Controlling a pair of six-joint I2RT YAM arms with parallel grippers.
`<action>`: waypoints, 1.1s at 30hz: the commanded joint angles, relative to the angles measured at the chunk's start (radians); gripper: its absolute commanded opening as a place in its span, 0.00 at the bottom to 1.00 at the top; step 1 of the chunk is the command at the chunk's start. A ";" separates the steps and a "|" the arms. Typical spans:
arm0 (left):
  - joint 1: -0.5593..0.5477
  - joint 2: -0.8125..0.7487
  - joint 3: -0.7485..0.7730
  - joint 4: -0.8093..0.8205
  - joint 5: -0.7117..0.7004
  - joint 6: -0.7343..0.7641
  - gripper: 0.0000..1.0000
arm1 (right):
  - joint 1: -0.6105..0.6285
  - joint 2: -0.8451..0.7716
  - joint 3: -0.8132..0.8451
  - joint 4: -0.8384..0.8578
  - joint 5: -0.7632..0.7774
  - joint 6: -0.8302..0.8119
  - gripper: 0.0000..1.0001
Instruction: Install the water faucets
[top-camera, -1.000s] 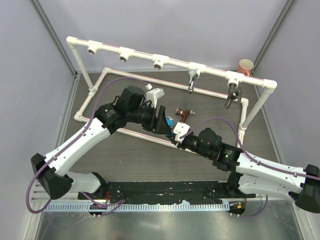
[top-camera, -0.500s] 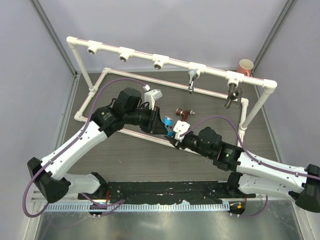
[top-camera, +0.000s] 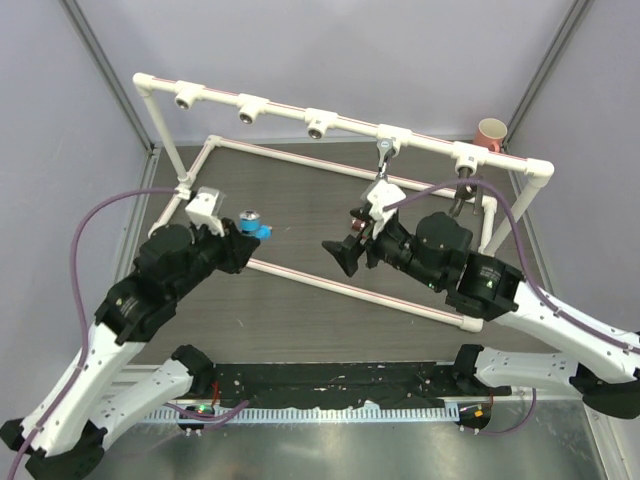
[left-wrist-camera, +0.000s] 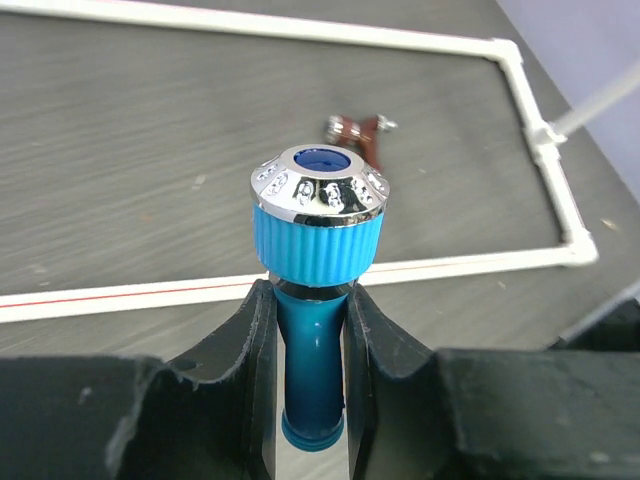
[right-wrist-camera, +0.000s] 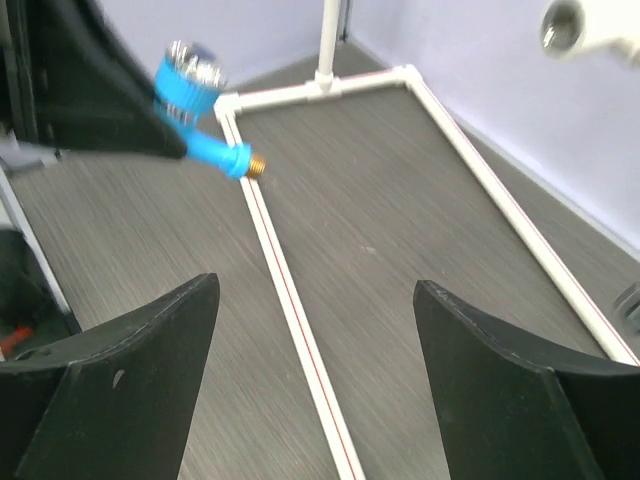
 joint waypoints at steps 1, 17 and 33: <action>0.003 -0.142 -0.094 0.096 -0.231 0.073 0.00 | -0.017 0.107 0.284 -0.199 0.067 0.101 0.84; 0.003 -0.408 -0.306 0.202 -0.291 0.106 0.00 | -0.655 0.523 1.035 -0.490 -0.354 0.214 0.83; 0.003 -0.436 -0.338 0.228 -0.234 0.136 0.00 | -1.043 0.470 0.855 -0.607 -0.802 0.170 0.83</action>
